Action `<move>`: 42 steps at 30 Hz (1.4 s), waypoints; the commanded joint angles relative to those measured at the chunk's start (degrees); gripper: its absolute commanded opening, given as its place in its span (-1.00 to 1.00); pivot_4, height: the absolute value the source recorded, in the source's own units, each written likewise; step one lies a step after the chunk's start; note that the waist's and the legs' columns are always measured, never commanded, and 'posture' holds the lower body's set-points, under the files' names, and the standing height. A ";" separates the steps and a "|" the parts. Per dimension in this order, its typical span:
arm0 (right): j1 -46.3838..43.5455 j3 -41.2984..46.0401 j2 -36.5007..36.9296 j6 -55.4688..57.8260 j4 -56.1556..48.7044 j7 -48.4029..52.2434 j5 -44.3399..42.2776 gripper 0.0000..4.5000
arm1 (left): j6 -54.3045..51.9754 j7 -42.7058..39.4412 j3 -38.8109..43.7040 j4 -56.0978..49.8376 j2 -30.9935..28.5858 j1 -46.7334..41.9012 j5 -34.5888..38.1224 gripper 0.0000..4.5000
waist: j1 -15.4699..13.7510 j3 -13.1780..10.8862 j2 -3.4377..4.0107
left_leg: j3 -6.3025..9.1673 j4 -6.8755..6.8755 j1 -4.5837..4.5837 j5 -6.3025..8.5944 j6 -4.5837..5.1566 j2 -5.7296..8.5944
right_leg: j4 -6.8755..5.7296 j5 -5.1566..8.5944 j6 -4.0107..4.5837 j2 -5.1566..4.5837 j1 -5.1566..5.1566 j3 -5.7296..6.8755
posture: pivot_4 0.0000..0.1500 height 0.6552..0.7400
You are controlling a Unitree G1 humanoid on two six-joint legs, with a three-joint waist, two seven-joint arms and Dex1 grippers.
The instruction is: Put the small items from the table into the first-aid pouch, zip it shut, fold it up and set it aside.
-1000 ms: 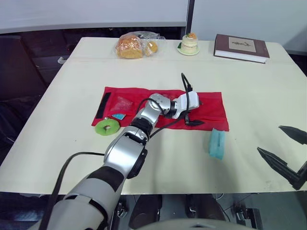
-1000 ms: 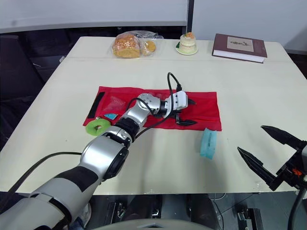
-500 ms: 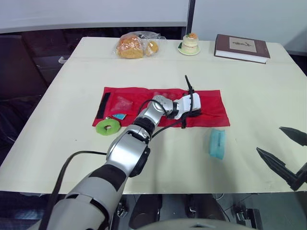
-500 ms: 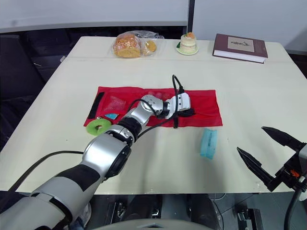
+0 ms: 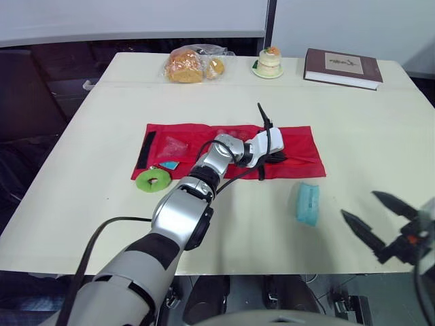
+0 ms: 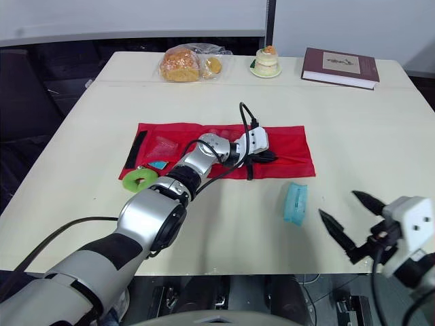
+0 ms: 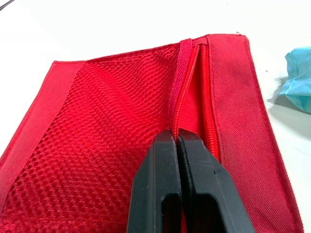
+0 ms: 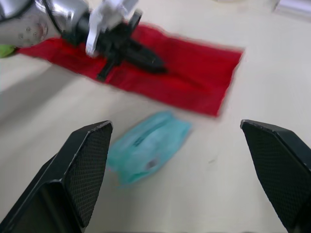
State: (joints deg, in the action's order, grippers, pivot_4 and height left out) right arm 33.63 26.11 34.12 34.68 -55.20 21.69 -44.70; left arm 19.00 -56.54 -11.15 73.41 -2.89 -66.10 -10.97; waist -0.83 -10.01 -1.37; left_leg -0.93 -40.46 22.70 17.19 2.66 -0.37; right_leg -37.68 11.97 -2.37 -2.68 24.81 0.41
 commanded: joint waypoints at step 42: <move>-30.72 -16.32 -1.00 18.22 16.57 -3.14 5.37 -0.98 | 0.42 -4.84 2.48 -3.38 2.43 0.32 3.17 -1.00 | 0.11 0.02 0.02 | 0.06 -0.04 0.05 -0.01 0.01 0.06 | -0.03 -0.02 0.01 -0.01 0.01 0.07 | 1.00 0.74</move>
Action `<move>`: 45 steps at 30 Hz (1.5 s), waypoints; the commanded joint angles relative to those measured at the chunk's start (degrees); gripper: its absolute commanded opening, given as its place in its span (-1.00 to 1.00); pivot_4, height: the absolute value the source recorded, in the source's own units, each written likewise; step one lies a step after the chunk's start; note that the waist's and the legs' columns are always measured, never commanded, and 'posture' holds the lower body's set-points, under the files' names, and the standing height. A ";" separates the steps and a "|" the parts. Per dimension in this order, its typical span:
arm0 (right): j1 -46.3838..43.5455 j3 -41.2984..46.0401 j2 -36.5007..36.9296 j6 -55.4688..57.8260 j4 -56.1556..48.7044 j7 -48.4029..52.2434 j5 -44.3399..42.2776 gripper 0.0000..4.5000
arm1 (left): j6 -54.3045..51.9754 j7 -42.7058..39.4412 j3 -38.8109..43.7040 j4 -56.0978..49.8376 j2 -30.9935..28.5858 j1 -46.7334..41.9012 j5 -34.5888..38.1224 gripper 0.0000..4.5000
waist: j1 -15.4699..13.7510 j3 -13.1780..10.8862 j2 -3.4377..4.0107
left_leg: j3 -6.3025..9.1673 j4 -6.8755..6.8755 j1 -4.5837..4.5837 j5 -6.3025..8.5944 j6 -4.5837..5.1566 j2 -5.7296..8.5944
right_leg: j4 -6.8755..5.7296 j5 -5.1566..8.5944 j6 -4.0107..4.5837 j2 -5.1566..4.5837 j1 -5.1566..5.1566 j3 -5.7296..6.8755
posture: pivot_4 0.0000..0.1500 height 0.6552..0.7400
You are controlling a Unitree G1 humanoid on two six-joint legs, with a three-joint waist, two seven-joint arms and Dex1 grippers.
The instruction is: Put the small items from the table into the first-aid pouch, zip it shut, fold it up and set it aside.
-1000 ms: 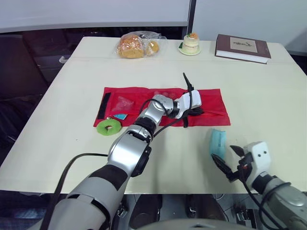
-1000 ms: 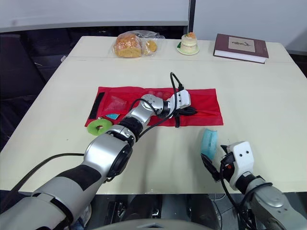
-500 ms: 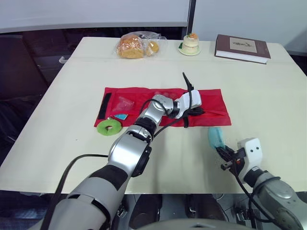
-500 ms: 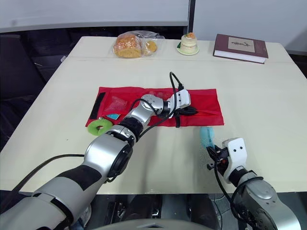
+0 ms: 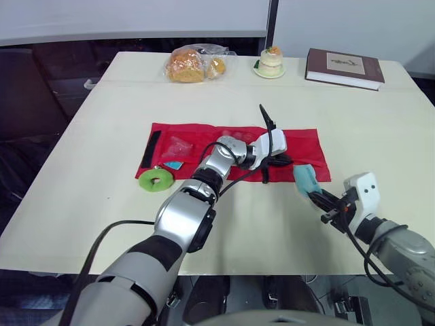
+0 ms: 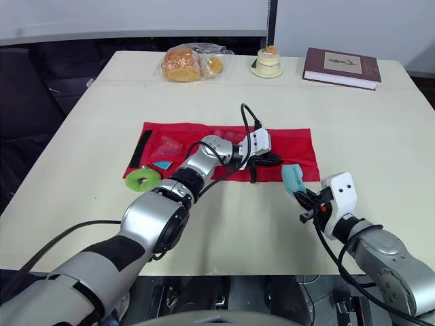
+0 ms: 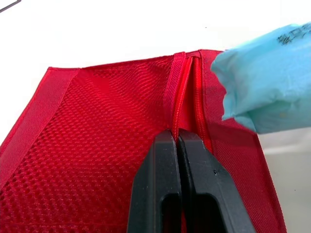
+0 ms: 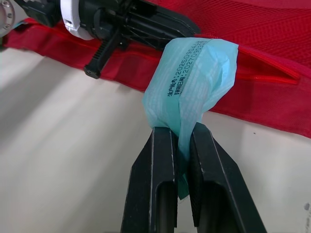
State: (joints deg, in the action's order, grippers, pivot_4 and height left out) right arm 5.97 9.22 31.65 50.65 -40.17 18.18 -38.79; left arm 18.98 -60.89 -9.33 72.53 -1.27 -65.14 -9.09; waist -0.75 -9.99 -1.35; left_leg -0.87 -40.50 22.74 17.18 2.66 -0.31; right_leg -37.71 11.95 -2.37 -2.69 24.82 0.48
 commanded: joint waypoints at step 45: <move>-14.01 -3.37 3.35 -3.13 13.21 13.12 8.30 0.05 | -0.93 1.93 -0.35 -5.28 5.13 1.53 2.53 -1.00 | 0.03 0.00 0.04 | 0.04 0.02 0.06 0.00 0.01 0.02 | -0.01 -0.01 0.00 -0.04 0.05 0.04 | 1.00 0.74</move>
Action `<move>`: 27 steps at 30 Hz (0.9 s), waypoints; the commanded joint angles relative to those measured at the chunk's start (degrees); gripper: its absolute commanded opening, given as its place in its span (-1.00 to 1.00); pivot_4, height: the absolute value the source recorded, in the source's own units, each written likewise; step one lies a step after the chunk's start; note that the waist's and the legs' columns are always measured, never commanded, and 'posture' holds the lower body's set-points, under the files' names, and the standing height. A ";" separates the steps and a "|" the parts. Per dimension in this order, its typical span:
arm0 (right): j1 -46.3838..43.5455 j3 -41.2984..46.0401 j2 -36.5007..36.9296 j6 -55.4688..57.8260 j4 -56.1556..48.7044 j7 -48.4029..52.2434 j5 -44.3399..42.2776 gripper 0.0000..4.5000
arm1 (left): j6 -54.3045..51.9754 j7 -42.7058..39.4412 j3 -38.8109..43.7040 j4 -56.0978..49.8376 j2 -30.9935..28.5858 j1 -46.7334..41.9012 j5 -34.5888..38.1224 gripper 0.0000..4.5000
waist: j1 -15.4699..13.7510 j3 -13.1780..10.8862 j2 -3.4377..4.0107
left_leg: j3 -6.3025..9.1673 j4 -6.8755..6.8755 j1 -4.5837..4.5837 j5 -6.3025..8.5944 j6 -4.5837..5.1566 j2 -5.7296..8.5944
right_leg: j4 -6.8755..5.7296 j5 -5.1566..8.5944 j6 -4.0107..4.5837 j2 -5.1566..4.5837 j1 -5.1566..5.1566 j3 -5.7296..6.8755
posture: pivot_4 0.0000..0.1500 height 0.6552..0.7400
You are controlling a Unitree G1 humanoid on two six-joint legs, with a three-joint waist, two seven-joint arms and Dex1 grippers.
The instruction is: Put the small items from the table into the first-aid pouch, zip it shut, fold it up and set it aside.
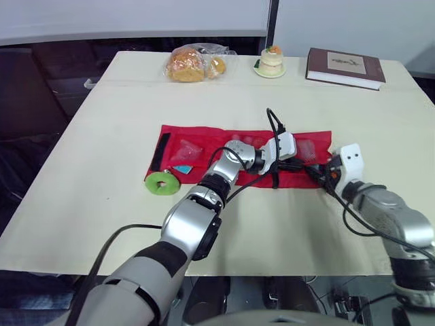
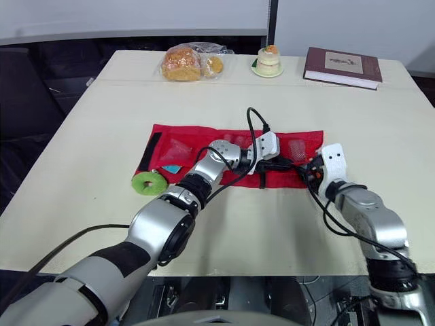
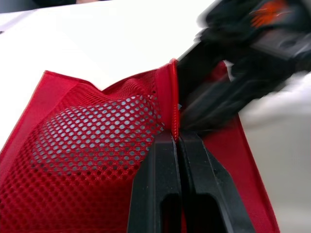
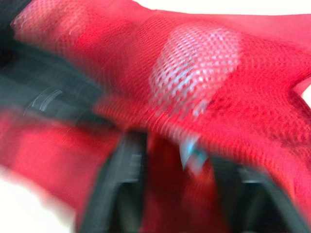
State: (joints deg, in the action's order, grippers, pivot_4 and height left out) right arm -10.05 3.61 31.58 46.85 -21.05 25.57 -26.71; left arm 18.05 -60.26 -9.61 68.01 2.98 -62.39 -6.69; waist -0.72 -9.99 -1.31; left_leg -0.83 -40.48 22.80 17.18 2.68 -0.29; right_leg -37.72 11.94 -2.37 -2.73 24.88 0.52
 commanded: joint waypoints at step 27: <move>7.25 15.86 -0.73 3.32 2.97 2.07 -9.92 0.07 | -3.66 -8.63 3.46 -4.74 1.54 -0.45 7.58 -0.06 | -0.03 0.02 0.08 | -0.04 -0.01 -0.06 -0.01 -0.01 -0.02 | -0.04 0.00 0.00 0.03 -0.03 -0.04 | 1.00 0.74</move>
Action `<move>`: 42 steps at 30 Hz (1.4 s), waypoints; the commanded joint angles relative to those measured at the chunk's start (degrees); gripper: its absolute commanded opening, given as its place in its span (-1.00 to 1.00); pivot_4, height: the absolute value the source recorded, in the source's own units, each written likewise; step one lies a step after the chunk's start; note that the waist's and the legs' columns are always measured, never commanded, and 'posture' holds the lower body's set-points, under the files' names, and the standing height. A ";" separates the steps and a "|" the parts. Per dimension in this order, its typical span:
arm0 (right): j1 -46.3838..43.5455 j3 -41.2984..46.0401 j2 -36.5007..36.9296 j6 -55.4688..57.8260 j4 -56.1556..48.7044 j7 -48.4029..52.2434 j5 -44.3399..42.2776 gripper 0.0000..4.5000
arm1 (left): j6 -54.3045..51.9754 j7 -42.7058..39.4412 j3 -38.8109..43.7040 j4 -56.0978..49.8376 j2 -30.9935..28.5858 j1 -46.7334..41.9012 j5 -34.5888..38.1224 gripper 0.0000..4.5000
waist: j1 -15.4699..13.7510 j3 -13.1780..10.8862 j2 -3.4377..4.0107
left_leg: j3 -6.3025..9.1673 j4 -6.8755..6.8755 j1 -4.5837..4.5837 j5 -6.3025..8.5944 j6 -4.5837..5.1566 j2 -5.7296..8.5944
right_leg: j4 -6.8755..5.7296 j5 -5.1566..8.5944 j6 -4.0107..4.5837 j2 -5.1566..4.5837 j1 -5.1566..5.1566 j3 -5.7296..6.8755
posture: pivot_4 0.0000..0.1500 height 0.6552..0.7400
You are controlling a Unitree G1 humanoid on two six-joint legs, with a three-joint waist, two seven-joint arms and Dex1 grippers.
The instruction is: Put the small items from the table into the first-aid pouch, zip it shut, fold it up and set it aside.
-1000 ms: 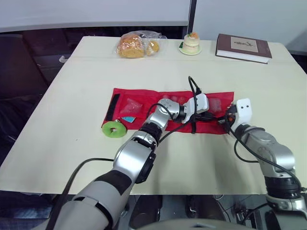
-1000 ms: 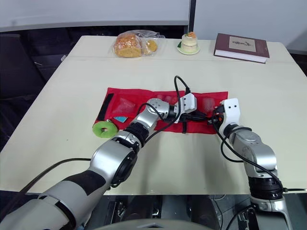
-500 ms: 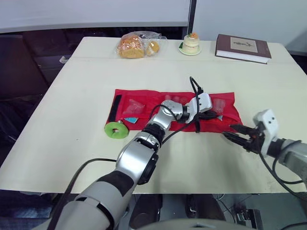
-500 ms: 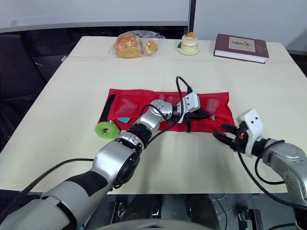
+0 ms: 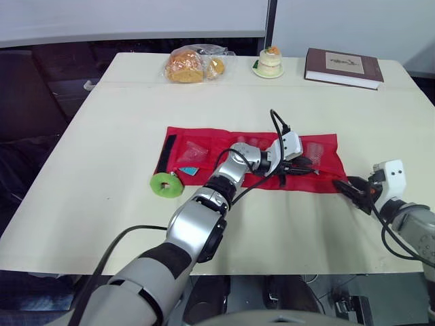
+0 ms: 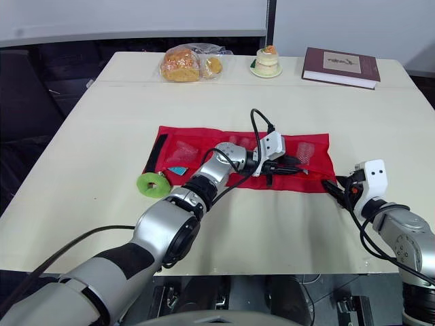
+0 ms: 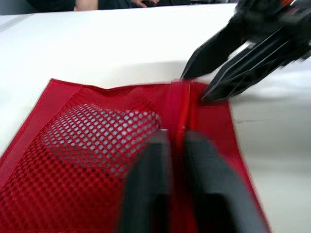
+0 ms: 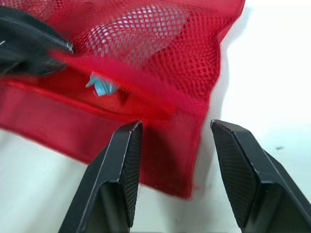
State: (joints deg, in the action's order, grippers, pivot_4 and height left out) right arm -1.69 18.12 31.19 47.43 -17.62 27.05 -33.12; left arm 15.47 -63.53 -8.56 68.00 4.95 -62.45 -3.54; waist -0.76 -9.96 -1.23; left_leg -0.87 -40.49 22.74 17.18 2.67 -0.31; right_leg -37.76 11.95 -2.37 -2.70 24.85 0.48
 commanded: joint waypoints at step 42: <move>18.91 19.99 18.53 -14.42 -5.00 12.78 12.00 0.98 | -46.95 -3.31 11.23 -64.67 -42.91 33.39 28.43 1.00 | 0.04 -0.01 0.20 | -0.15 0.07 -0.16 -0.02 0.01 -0.11 | 0.02 0.03 -0.02 0.00 -0.02 -0.16 | 1.00 0.74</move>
State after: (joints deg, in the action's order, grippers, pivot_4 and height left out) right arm 16.66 34.26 49.00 35.13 -18.92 36.83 -19.28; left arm -30.04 -69.43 0.95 2.62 -38.16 -28.57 24.77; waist -0.72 -9.97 -1.03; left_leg -0.99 -40.41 22.58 17.16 2.68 -0.44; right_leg -37.73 11.98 -2.39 -2.67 24.82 0.34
